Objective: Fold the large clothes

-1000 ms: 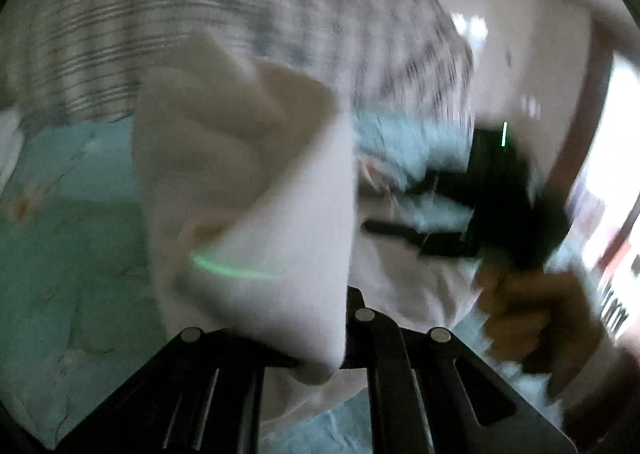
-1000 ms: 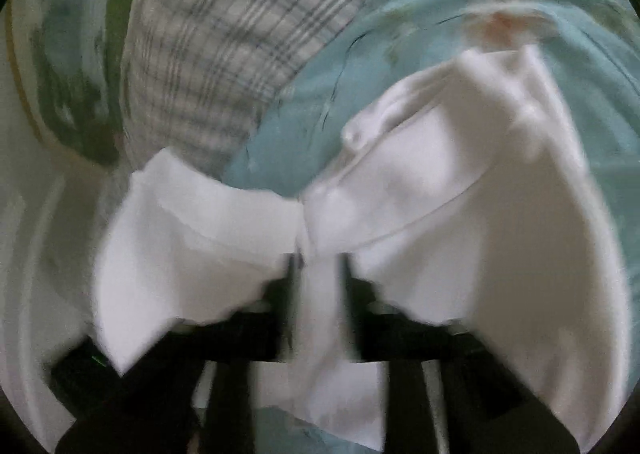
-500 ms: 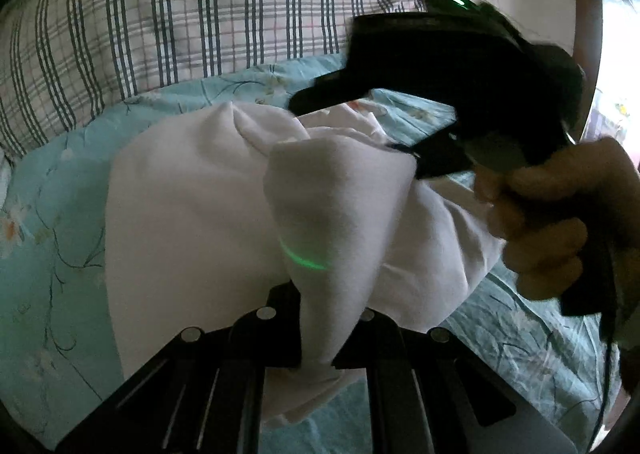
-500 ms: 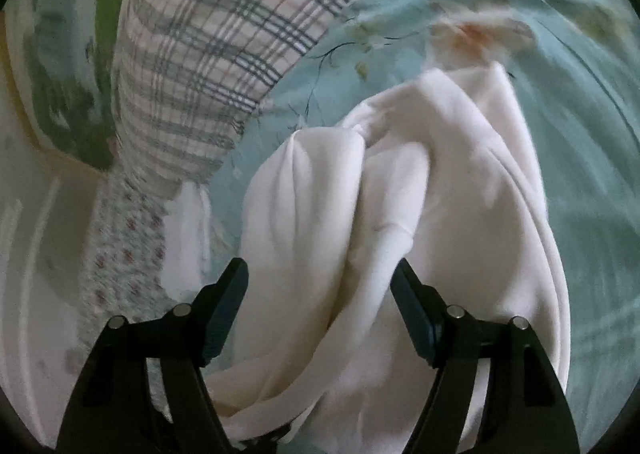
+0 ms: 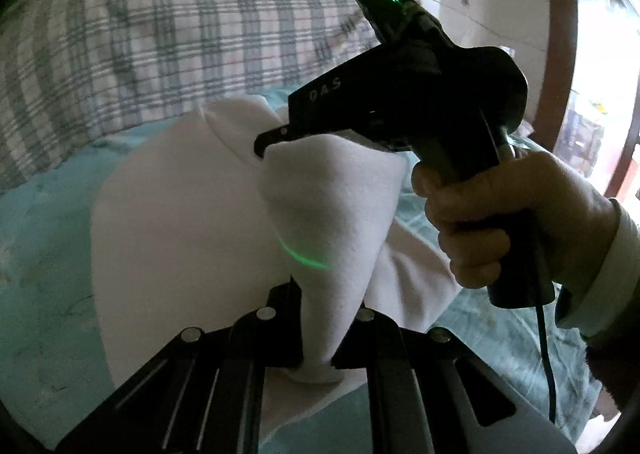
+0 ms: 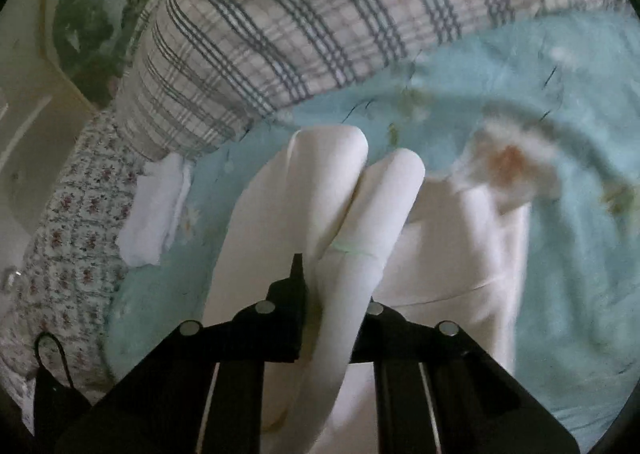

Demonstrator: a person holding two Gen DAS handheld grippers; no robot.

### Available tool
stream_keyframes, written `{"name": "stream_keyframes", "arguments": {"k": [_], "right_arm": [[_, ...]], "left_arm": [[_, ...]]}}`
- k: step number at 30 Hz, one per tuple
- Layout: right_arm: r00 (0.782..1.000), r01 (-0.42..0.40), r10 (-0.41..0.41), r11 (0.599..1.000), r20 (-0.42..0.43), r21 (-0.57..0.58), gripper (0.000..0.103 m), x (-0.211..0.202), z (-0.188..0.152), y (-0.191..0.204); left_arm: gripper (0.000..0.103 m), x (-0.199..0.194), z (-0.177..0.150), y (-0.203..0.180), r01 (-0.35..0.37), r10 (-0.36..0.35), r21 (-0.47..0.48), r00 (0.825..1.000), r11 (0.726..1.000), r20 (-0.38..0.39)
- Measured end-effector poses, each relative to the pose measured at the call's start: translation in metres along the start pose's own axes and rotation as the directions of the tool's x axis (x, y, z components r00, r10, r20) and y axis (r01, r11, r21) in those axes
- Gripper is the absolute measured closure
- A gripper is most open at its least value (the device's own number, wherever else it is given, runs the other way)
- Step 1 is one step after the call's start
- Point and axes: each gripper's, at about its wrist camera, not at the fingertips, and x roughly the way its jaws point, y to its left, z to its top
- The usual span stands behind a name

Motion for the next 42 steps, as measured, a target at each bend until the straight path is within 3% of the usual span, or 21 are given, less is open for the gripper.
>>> {"name": "stream_keyframes", "arguments": {"k": [7,11,14,16,18,21,24,27,30,38,40,41,42], "right_arm": [[0.992,0.116,-0.111,0.991,-0.066,0.070,0.090,0.015,-0.020,-0.056],[0.996,0.083,-0.077,0.987,-0.049,0.137,0.086,0.011,-0.024,-0.068],[0.993,0.112,-0.108,0.987,-0.035,0.115,0.082,0.001,-0.023,-0.061],[0.988,0.154,-0.152,0.984,-0.025,0.094,0.076,-0.008,-0.022,-0.052],[0.981,0.194,-0.194,0.978,0.001,0.077,0.064,-0.021,-0.022,-0.046],[0.971,0.226,-0.231,0.971,0.057,0.074,0.060,-0.045,-0.020,-0.041],[0.981,0.171,-0.176,0.983,0.080,0.061,0.060,-0.059,-0.018,-0.029],[0.991,0.129,-0.130,0.991,0.027,0.026,0.060,-0.049,-0.019,-0.017],[0.985,0.167,-0.166,0.986,-0.038,0.009,0.060,-0.028,-0.023,-0.016],[0.982,0.158,-0.146,0.983,-0.120,0.093,0.060,0.006,-0.028,-0.039],[0.983,0.147,-0.134,0.984,-0.128,0.097,0.062,0.009,-0.027,-0.039],[0.983,0.141,-0.129,0.986,-0.132,0.089,0.084,0.011,-0.027,-0.037],[0.983,0.139,-0.127,0.987,-0.132,0.085,0.097,0.011,-0.027,-0.036]], "left_arm": [[0.092,0.049,-0.016,-0.017,0.085,-0.086,-0.008,0.990,0.996,-0.112],[0.088,0.044,-0.014,-0.012,0.106,-0.109,-0.034,0.987,0.994,-0.122],[0.073,0.034,-0.013,-0.006,0.137,-0.146,-0.076,0.980,0.988,-0.133],[0.043,0.015,-0.015,-0.005,0.163,-0.174,-0.096,0.978,0.982,-0.116],[0.029,-0.007,-0.018,-0.004,0.196,-0.205,-0.102,0.975,0.975,-0.085],[0.027,-0.037,-0.023,0.004,0.203,-0.209,-0.104,0.977,0.974,-0.052],[0.024,-0.054,-0.024,0.025,0.155,-0.161,-0.148,0.986,0.977,-0.030],[0.022,-0.061,-0.024,0.059,0.098,-0.104,-0.236,0.994,0.967,-0.017],[0.022,-0.053,-0.023,0.098,0.071,-0.086,-0.330,0.996,0.941,-0.032],[0.021,-0.029,-0.032,0.148,0.093,-0.139,-0.467,0.988,0.879,-0.064],[0.022,-0.020,-0.031,0.156,0.104,-0.157,-0.490,0.985,0.865,-0.068],[0.022,-0.019,-0.032,0.155,0.105,-0.160,-0.496,0.985,0.862,-0.070],[0.022,-0.017,-0.031,0.156,0.110,-0.167,-0.500,0.983,0.859,-0.071]]}}
